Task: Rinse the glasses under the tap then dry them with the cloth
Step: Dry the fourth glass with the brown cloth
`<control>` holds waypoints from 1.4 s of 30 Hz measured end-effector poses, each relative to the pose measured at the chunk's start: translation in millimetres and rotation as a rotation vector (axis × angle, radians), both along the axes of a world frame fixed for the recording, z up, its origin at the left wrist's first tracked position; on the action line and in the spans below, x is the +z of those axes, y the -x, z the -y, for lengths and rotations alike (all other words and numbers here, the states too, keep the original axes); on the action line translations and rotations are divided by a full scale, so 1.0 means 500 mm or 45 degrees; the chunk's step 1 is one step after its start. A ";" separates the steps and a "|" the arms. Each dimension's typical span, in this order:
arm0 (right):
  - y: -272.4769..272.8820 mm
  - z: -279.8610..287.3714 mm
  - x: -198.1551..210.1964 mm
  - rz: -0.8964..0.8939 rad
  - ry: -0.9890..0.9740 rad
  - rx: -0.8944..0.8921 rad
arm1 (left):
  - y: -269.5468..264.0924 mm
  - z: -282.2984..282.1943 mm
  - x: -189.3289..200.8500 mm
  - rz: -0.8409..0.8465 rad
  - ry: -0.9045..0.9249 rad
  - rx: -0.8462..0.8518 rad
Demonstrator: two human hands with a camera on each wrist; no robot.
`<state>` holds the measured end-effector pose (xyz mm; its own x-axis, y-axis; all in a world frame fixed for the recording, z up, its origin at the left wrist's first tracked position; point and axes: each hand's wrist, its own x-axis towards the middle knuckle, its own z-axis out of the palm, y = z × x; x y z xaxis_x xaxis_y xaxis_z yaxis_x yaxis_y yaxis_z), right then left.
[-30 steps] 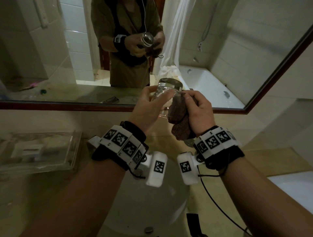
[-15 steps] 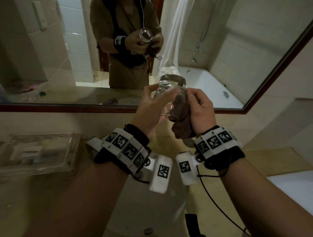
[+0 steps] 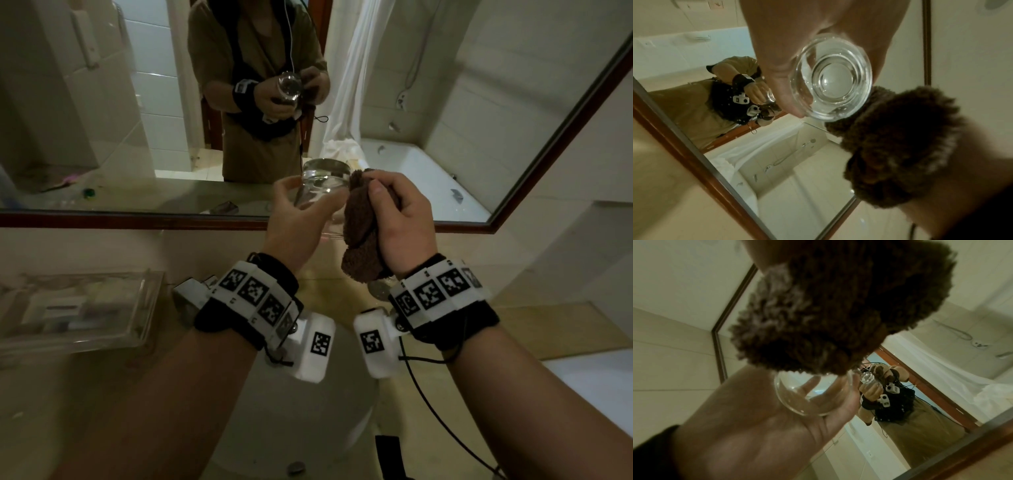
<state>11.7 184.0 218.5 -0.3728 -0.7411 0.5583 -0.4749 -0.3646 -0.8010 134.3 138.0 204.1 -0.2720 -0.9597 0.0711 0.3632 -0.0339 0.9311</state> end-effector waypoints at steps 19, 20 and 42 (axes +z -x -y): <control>0.008 -0.015 0.002 -0.012 -0.001 -0.022 | 0.010 -0.014 0.016 0.049 0.025 -0.019; 0.008 -0.013 0.005 -0.017 0.008 -0.034 | 0.009 -0.013 0.015 -0.006 -0.010 -0.041; -0.033 0.028 0.005 0.029 -0.121 -0.026 | -0.050 0.005 0.020 -0.149 0.023 -0.262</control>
